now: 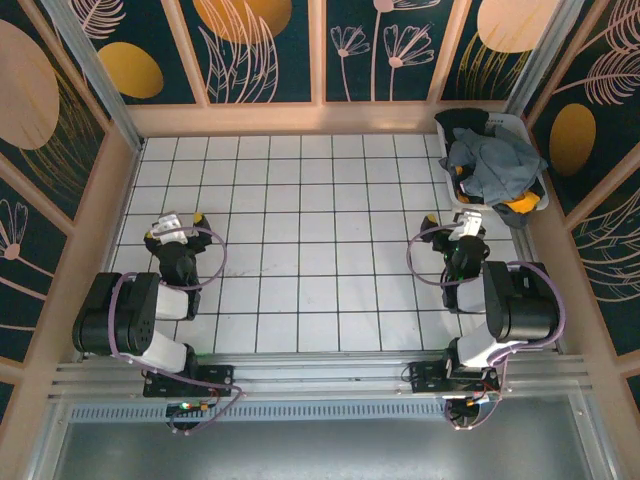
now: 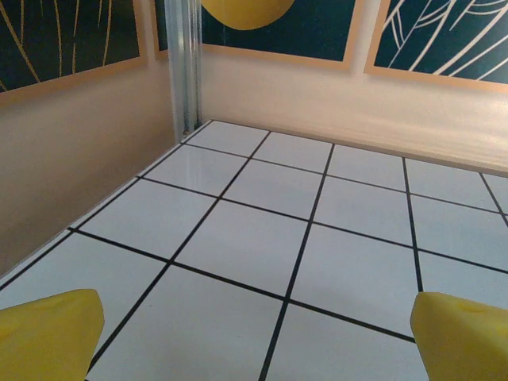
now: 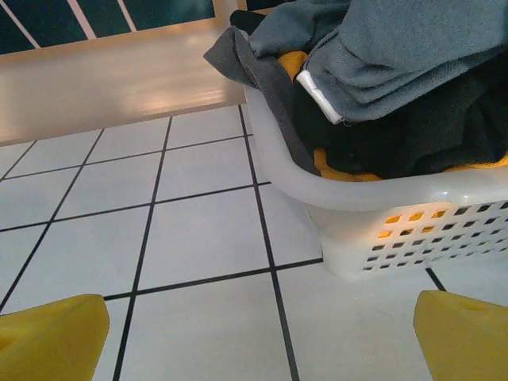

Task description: Fold and stack the t-shirts

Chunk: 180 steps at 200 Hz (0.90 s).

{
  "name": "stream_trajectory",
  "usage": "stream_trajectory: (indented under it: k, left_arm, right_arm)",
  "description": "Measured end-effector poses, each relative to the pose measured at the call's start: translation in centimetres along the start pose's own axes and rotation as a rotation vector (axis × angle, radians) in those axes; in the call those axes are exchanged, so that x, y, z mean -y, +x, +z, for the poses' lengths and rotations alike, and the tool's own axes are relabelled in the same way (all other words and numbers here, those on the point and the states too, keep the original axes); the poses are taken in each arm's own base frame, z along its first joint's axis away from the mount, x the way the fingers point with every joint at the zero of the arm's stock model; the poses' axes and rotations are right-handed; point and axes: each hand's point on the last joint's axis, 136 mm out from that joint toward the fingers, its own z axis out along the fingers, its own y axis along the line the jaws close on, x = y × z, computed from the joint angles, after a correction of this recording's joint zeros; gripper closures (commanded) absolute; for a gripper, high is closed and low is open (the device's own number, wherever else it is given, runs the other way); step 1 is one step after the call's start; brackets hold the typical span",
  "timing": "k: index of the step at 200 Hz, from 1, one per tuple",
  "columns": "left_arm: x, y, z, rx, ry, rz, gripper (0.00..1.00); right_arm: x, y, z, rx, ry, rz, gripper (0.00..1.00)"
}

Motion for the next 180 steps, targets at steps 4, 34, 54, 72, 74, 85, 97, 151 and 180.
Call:
stream_trajectory:
  k: [4, 34, 54, 72, 74, 85, 97, 151, 180]
  left_arm:
    - [0.0, 0.0, 0.0, 0.000, 0.000, 0.000, 0.01]
    - [0.0, 0.0, 0.0, 0.000, 0.000, 0.000, 0.01]
    - [0.0, 0.0, 0.0, 0.000, 0.000, 0.000, 0.01]
    - [0.0, 0.0, 0.0, 0.000, 0.000, 0.000, 0.01]
    - [0.0, 0.0, 0.0, 0.000, 0.000, 0.000, 0.01]
    - [0.0, 0.0, 0.0, 0.000, 0.000, 0.000, 0.01]
    - [0.0, 0.0, 0.0, 0.000, 0.000, 0.000, 0.01]
    - [0.0, 0.0, 0.0, 0.000, 0.000, 0.000, 0.01]
    - [0.2, -1.2, 0.2, -0.020, -0.012, 0.008, 0.01]
  right_arm:
    - [0.0, 0.0, 0.0, 0.000, 0.000, 0.000, 0.01]
    - [0.0, 0.0, 0.0, 0.000, 0.000, 0.000, 0.01]
    - [0.0, 0.0, 0.0, 0.000, 0.000, 0.000, 0.01]
    - [0.0, 0.0, 0.0, 0.000, 0.000, 0.000, 0.01]
    - [0.0, 0.0, 0.0, 0.000, 0.000, 0.000, 0.01]
    - [0.0, 0.0, 0.0, 0.000, 0.000, 0.000, 0.01]
    - [0.0, 0.0, 0.0, 0.000, 0.000, 0.000, 0.01]
    - [0.0, 0.0, 0.0, 0.001, 0.000, 0.000, 0.01]
    - [-0.1, -0.8, 0.5, -0.036, 0.035, -0.011, 0.01]
